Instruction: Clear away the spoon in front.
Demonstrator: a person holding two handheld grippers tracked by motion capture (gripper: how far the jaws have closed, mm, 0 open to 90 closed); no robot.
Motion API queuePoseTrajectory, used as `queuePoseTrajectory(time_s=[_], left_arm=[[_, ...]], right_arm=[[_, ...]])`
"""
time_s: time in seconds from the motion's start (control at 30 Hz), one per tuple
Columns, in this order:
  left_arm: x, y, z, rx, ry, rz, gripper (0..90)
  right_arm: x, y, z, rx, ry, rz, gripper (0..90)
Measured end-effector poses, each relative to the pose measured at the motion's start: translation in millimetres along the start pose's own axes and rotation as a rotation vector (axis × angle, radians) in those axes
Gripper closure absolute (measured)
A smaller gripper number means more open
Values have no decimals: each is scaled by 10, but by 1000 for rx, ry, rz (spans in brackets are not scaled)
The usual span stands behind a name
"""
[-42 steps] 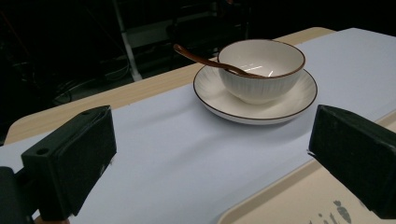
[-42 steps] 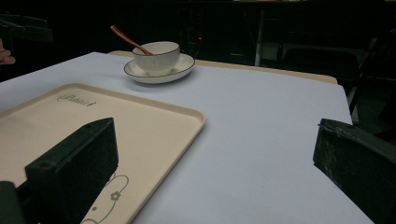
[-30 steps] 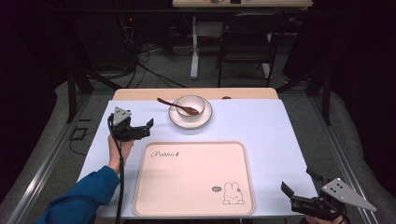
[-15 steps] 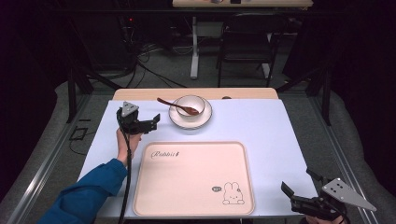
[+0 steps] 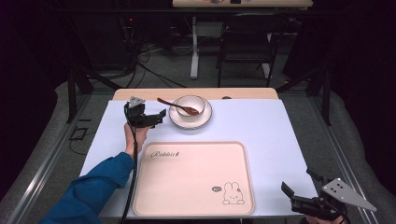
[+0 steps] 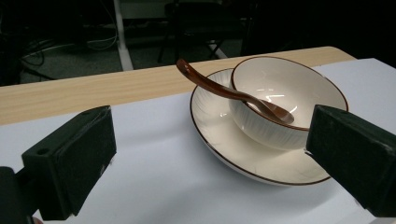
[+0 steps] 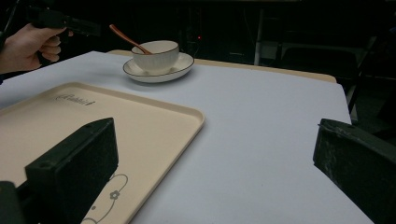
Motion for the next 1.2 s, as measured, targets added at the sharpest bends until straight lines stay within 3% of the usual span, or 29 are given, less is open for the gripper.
queuePoseTrajectory(time_s=[0.37, 1.03, 1.17, 1.2], left_arm=[[-7, -191, -21, 11, 12, 21, 96], [-91, -446, 37, 32, 77, -4, 279], [-100, -456, 27, 34, 77, -11, 358], [-104, -467, 22, 50, 94, -6, 393]], right_arm=[[2, 5, 2, 1, -1, 5, 0], [9, 9, -4, 1, -2, 6, 0], [9, 9, -5, 1, -2, 5, 0], [9, 9, -4, 1, -2, 5, 0]])
Point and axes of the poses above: each handheld gripper's, and its own axes: y roughly backward along the jaws, x roughly out of its underside, z roughly to its left, the point moved 3 cm from there along -y, roughly forward along the jaws, and after that the axes turned 14 degrees about y, right-handed, at the moved point
